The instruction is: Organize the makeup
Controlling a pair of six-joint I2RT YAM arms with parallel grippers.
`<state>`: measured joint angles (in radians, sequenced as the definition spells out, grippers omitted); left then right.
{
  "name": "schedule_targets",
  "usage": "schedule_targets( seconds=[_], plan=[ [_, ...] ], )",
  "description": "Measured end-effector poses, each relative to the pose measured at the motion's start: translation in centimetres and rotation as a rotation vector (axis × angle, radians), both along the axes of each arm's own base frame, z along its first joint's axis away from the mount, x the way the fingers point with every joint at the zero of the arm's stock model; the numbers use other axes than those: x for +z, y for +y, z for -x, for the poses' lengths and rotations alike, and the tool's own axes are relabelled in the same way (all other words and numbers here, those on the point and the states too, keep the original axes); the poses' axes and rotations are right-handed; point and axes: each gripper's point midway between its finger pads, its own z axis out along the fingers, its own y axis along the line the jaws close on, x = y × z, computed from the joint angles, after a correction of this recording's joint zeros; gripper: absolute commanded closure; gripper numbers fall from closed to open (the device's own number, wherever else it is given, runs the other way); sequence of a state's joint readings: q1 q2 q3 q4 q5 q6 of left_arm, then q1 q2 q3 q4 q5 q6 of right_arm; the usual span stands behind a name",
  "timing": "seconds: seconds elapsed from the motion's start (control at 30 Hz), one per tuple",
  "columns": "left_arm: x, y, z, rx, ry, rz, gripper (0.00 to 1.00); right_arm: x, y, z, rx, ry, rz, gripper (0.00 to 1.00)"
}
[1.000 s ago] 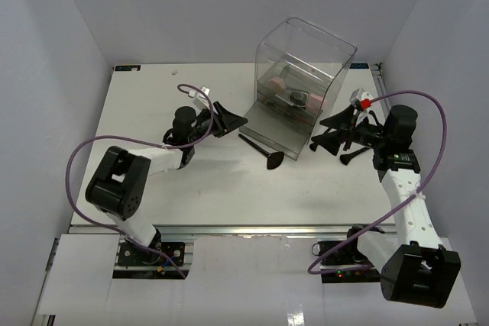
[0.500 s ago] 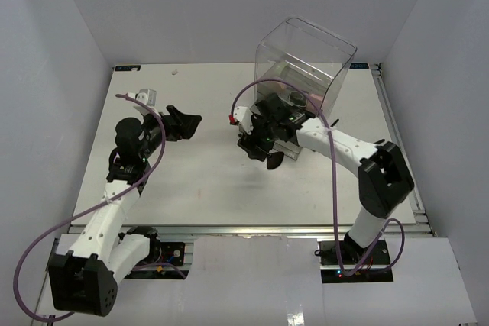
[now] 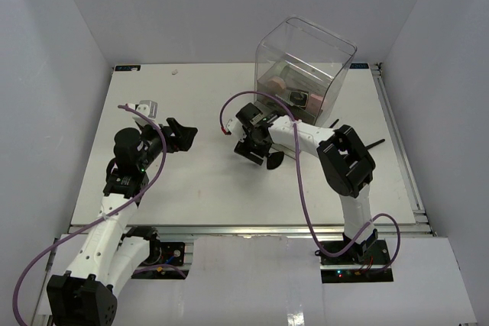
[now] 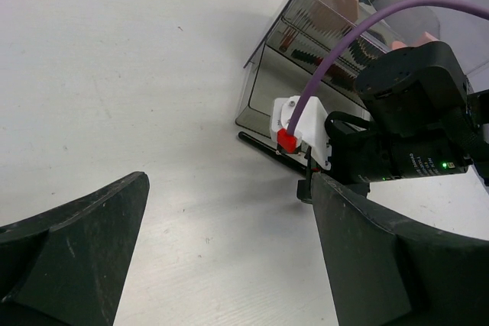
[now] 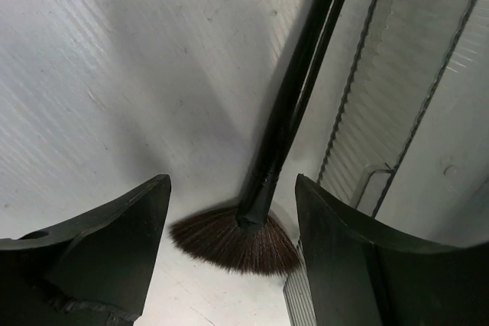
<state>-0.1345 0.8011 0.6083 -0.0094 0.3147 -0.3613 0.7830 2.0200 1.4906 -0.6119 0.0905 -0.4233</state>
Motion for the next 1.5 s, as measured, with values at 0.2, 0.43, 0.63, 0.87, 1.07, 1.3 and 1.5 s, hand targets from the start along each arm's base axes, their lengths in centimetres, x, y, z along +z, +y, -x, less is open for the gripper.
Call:
schedule_targets(
  seconds=[0.2, 0.43, 0.63, 0.87, 1.07, 1.3, 1.5],
  plan=[
    [-0.1, 0.0, 0.1, 0.000, 0.004, -0.005, 0.02, 0.1, -0.3, -0.4, -0.011, -0.023, 0.022, 0.42],
    [-0.2, 0.0, 0.1, 0.000, 0.007, -0.006, 0.02, -0.9, 0.2, 0.3, 0.005, 0.029, 0.010, 0.54],
    [-0.2, 0.0, 0.1, 0.000, 0.008, -0.006, 0.02, -1.1, 0.9, 1.4, 0.040, 0.093, -0.032, 0.78],
    [-0.2, 0.0, 0.1, 0.000, 0.007, -0.006, 0.02, -1.1, 1.5, 2.3, 0.086, 0.144, -0.073, 0.92],
    [-0.2, 0.0, 0.2, 0.000, 0.007, -0.006, 0.02, 2.0, 1.8, 4.0, 0.160, 0.168, -0.166, 0.92],
    [-0.1, 0.0, 0.2, -0.001, 0.003, -0.005, 0.02, 13.2, 0.5, 1.8, 0.181, -0.048, -0.363, 0.91],
    [0.0, 0.0, 0.3, -0.004, -0.001, -0.004, 0.02, 13.9, -3.2, -3.0, 0.064, -0.136, -0.331, 0.87]
  ],
)
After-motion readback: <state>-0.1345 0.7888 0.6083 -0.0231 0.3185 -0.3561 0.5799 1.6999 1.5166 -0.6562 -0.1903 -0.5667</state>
